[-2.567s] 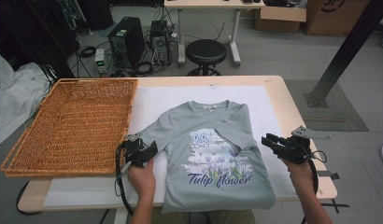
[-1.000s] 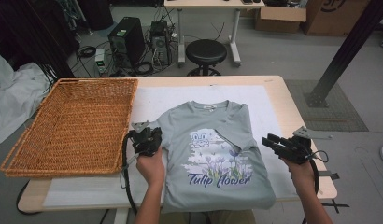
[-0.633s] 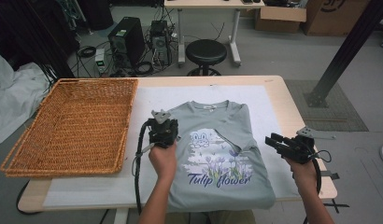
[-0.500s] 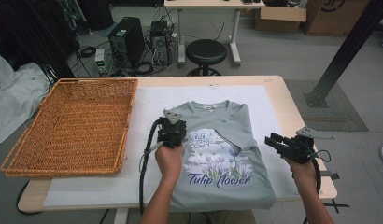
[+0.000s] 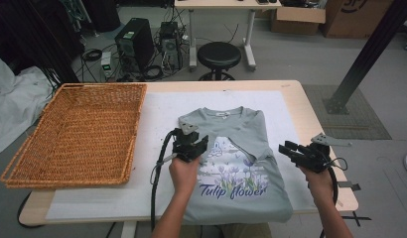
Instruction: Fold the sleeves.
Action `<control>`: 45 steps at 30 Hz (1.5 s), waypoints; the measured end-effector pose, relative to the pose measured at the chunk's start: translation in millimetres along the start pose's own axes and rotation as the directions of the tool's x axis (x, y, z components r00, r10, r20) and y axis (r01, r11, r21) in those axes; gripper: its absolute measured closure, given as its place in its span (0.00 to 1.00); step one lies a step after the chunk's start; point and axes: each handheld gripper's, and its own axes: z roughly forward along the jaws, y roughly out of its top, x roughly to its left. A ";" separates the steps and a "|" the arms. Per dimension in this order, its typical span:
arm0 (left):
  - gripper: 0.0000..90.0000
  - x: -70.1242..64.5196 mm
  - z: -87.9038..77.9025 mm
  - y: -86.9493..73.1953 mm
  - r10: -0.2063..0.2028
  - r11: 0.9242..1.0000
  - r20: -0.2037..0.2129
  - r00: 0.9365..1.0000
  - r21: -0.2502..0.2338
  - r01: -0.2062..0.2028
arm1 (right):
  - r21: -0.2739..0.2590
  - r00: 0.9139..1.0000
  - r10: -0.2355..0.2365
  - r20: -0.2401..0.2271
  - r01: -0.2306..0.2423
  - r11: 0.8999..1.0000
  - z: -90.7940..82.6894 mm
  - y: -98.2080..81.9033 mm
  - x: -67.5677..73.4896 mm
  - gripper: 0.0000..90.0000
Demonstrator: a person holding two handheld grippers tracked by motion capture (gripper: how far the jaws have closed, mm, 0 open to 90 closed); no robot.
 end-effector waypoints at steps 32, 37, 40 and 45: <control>0.17 50.9 0.9 11.3 -0.060 0.982 0.021 0.998 -0.179 0.062 | 0.171 0.926 -0.209 0.314 0.161 0.972 140.0 68.8 -53.5 0.24; 0.17 59.0 5.6 15.6 -0.071 0.984 0.011 0.997 -0.165 0.072 | 0.275 0.919 -0.256 0.300 0.173 0.946 157.0 59.6 -57.5 0.26; 0.18 62.3 9.1 22.8 -0.069 0.981 0.019 0.997 -0.179 0.072 | 0.206 0.929 -0.214 0.301 0.156 0.966 147.4 66.0 -60.8 0.27; 0.18 68.8 16.9 38.7 -0.073 0.981 0.035 0.997 -0.179 0.078 | 0.111 0.947 -0.166 0.275 0.140 0.984 131.7 81.7 -66.8 0.29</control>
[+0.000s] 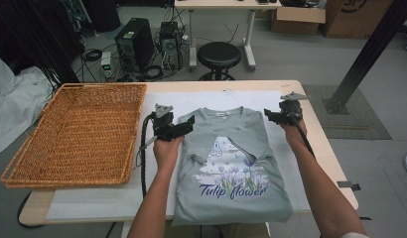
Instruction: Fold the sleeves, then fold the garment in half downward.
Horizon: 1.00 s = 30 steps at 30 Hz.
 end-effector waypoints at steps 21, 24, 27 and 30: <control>0.18 0.1 -22.3 12.6 0.040 0.999 0.009 0.999 -0.026 -0.039 | -0.086 0.992 0.070 -0.105 -0.080 0.993 -71.4 -1.7 7.8 0.16; 0.18 -0.2 -23.3 12.1 0.048 0.999 0.003 0.999 -0.018 -0.048 | -0.091 0.992 0.072 -0.107 -0.082 0.992 -74.4 -1.9 7.6 0.16; 0.18 -0.1 -23.1 12.1 0.046 0.999 0.001 0.999 -0.014 -0.046 | -0.095 0.992 0.066 -0.111 -0.077 0.993 -76.4 -2.7 8.4 0.16; 0.18 0.4 -22.9 12.5 0.044 0.999 -0.001 0.999 -0.016 -0.044 | -0.100 0.992 0.066 -0.110 -0.077 0.992 -77.2 -3.2 7.5 0.16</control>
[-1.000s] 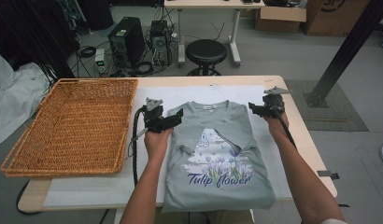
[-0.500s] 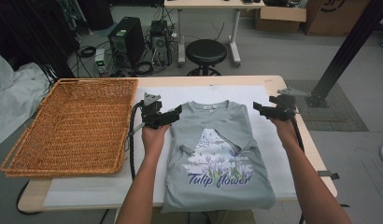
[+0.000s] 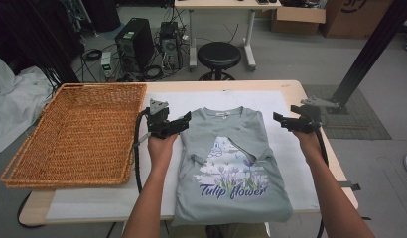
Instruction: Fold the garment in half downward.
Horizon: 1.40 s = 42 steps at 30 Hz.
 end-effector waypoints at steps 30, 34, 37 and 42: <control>0.27 52.5 74.3 -31.0 -0.048 0.986 -0.005 0.999 0.161 0.049 | 0.028 0.995 -0.038 -0.092 0.041 0.999 -1.5 -0.1 2.0 0.16; 0.27 54.1 85.7 -30.8 -0.030 0.972 -0.006 1.000 0.234 0.030 | 0.027 0.994 -0.045 -0.100 0.048 0.998 -1.7 1.4 3.8 0.17; 0.32 54.0 89.8 -33.0 -0.028 0.970 -0.012 1.000 0.240 0.030 | 0.030 0.993 -0.048 -0.103 0.052 0.998 -2.3 1.4 4.5 0.17; 0.41 54.3 95.1 -39.6 -0.022 0.957 0.008 1.000 0.289 0.019 | 0.037 0.993 -0.055 -0.103 0.059 0.998 -3.3 0.7 3.5 0.17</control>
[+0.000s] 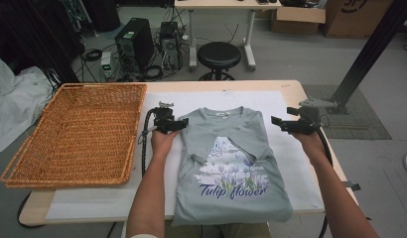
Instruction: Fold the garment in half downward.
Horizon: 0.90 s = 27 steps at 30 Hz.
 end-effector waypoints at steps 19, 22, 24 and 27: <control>0.95 -2.4 -11.3 4.3 -0.112 0.993 0.034 0.993 -0.016 0.113 | 0.004 0.994 0.104 0.021 -0.104 0.995 16.2 -6.2 -22.0 0.26; 0.95 -3.3 -17.2 7.4 -0.134 0.989 0.058 0.989 -0.050 0.137 | 0.014 0.990 0.136 0.023 -0.136 0.991 28.4 -3.3 -27.0 0.31; 0.95 -4.2 -19.1 8.6 -0.143 0.987 0.074 0.987 -0.062 0.148 | 0.023 0.985 0.170 0.006 -0.170 0.985 38.7 -2.6 -29.0 0.35; 0.95 -5.7 -20.7 8.9 -0.146 0.986 0.079 0.986 -0.066 0.151 | 0.057 0.979 0.206 0.002 -0.206 0.977 57.5 -4.4 -29.8 0.40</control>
